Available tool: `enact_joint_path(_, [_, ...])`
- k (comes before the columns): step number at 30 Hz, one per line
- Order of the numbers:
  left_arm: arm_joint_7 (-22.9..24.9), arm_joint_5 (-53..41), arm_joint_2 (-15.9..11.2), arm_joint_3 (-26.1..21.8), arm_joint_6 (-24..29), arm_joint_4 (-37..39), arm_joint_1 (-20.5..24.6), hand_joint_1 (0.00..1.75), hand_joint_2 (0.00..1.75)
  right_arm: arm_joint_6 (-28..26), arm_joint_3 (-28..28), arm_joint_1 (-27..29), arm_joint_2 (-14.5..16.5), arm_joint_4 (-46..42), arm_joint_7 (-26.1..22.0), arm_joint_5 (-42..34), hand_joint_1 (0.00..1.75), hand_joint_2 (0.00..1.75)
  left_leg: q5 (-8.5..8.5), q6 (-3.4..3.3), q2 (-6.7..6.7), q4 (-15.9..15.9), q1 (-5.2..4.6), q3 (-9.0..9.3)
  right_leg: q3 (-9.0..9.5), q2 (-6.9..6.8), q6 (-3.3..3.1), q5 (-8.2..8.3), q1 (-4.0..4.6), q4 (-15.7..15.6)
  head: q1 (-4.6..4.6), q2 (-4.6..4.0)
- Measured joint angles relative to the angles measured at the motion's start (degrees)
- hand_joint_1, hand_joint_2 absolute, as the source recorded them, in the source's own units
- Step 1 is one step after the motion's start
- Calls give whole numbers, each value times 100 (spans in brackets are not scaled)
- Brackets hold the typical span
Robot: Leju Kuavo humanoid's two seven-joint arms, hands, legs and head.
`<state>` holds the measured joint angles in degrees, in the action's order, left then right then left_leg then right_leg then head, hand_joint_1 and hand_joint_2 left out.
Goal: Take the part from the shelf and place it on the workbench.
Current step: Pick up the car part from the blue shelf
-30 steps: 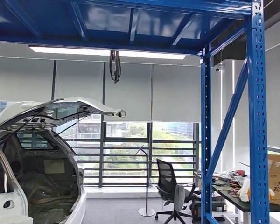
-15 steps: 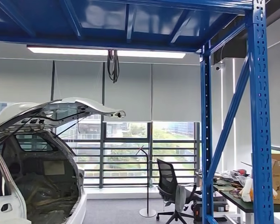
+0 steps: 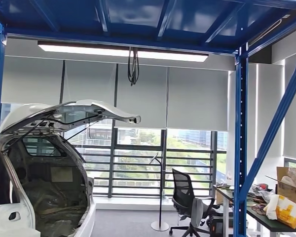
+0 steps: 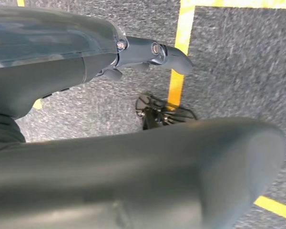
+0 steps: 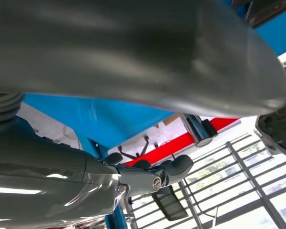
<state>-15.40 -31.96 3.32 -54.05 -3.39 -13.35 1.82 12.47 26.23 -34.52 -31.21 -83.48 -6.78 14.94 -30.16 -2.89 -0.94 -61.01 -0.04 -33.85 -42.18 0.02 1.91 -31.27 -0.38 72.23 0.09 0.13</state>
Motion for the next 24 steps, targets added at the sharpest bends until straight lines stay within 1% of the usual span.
enact_joint_path(1, [-4, -10, 1, -4, -1, 1, 0, 0, 0, -20, 0, 25, 0, -19, -17, 33, 0, 0, -42, 0, -10, 5, -7, 52, 126, 4, -59, 246, 55, -382, 0, 0])
enact_joint_path(2, [-8, -19, 4, -9, -1, 3, 5, 0, 0, -43, 3, 41, 1, -38, -34, 66, 0, 0, -78, 9, -19, 10, -15, 94, 258, 4, -114, 426, 102, -720, 0, 0])
enact_joint_path(3, [-11, -26, 8, -16, -3, 5, 10, 0, 0, -66, 10, 52, 2, -59, -48, 98, 0, 0, -106, 24, -26, 19, -15, 119, 370, 6, -158, 525, 142, -995, 0, 1])
enact_joint_path(4, [-14, -30, 13, -24, -6, 8, 14, 0, 0, -87, 17, 65, 4, -76, -58, 120, 0, 0, -125, 43, -31, 32, -13, 128, 431, 8, -187, 539, 168, -1137, -1, 1])
enact_joint_path(5, [-14, -33, 16, -32, -9, 10, 18, 0, 0, -111, 26, 84, 7, -91, -66, 149, 0, 0, -134, 65, -34, 51, -12, 136, 457, 8, -203, 509, 175, -1180, -2, 1])
enact_joint_path(7, [-16, -41, 19, -51, -12, 11, 18, 0, 0, -210, 26, 192, 28, -159, -105, 263, 0, 0, -164, 105, -28, 85, -10, 169, 533, 8, -219, 492, 156, -1302, -4, 0])
enact_joint_path(8, [-20, -45, 20, -66, -9, 11, 20, 0, 0, -281, 15, 292, 55, -219, -135, 342, 0, 0, -211, 126, -21, 31, -11, 159, 597, 1, -230, 489, 139, -1374, -4, 0])
enact_joint_path(9, [-25, -49, 20, -81, -4, 11, 23, 0, 0, -346, 3, 411, 98, -287, -167, 411, 0, 0, -293, 149, -15, -129, -10, 90, 669, -10, -237, 484, 120, -1443, -3, 0])
enact_joint_path(10, [-31, -54, 20, -99, 3, 11, 25, 0, 0, -395, -8, 548, 150, -355, -195, 459, 0, 0, -406, 174, -8, -408, -3, -58, 731, -23, -242, 473, 106, -1484, -3, 0])
enact_joint_path(11, [-34, -60, 20, -118, 13, 11, 23, 0, 0, -425, -17, 690, 201, -421, -219, 486, 0, 0, -525, 203, -7, -760, 9, -269, 774, -33, -245, 450, 96, -1498, -3, 0])
enact_joint_path(12, [-37, -69, 20, -138, 23, 11, 18, 0, 0, -452, -26, 846, 250, -486, -248, 514, 0, 0, -601, 235, -5, -1082, 26, -487, 811, -40, -239, 421, 82, -1499, -2, 0])
enact_joint_path(13, [-38, -78, 20, -160, 35, 11, 8, 0, 0, -493, -40, 1020, 297, -560, -280, 563, 0, 0, -593, 270, -1, -1272, 48, -650, 848, -45, -225, 387, 65, -1497, -2, 0])
enact_joint_path(14, [-38, -87, 20, -186, 51, 11, -4, 0, 0, -564, -56, 1206, 353, -646, -315, 661, 0, 44, -473, 311, 5, -1262, 78, -717, 892, -45, -204, 347, 43, -1493, -2, 0])
enact_joint_path(15, [-38, -95, 20, -214, 68, 11, -14, 0, 0, -660, -68, 1392, 416, -739, -347, 809, 0, 87, -250, 357, 17, -1041, 114, -676, 940, -42, -175, 301, 17, -1483, -2, 0])
enact_joint_path(16, [-38, -103, 20, -241, 82, 11, -19, 0, 0, -774, -74, 1566, 494, -839, -369, 1004, 0, 131, 2, 409, 29, -697, 154, -565, 987, -37, -138, 247, -9, -1465, -2, 0])
enact_joint_path(17, [-38, -111, 28, -269, 94, 15, -17, 0, 0, -915, -72, 1725, 574, -940, -381, 1254, 0, 175, 187, 451, 35, -382, 170, -440, 1024, -26, -92, 194, -25, -1438, -1, 0])
enact_joint_path(18, [-38, -119, 37, -293, 101, 19, -7, 0, 0, -1069, -64, 1866, 656, -1041, -375, 1577, 0, 175, 285, 449, 40, -146, 175, -338, 1044, -14, -46, 149, -33, -1411, -3, 1])
enact_joint_path(19, [-37, -129, 45, -316, 104, 22, 2, 0, 0, -1231, -52, 1995, 741, -1143, -353, 1959, 0, 175, 301, 426, 41, -21, 173, -282, 1056, -3, -17, 104, -35, -1390, -5, 1])
enact_joint_path(20, [-36, -137, 52, -338, 108, 26, 10, 0, 0, -1390, -37, 2114, 822, -1235, -318, 2355, 0, 175, 271, 390, 37, 8, 161, -258, 1060, 6, -19, 90, -30, -1383, -7, 1])
enact_joint_path(21, [-35, -144, 52, -361, 113, 26, 17, 0, 0, -1529, -15, 2223, 908, -1319, -264, 2751, 0, 175, 259, 348, 37, 32, 164, -247, 1066, 9, -38, 86, -30, -1389, -10, 1])
enact_joint_path(23, [-34, -157, 55, -396, 120, 26, 19, 0, 0, -1737, 54, 2409, 1072, -1444, -131, 3408, 0, 175, 248, 317, 29, 45, 164, -236, 1090, 10, -83, 99, -28, -1420, -10, 0])
enact_joint_path(24, [-34, -161, 59, -407, 122, 26, 21, 0, 0, -1816, 106, 2486, 1158, -1494, -65, 3677, 0, 175, 237, 300, 25, 45, 161, -233, 1105, 10, -86, 100, -28, -1437, -11, 0])
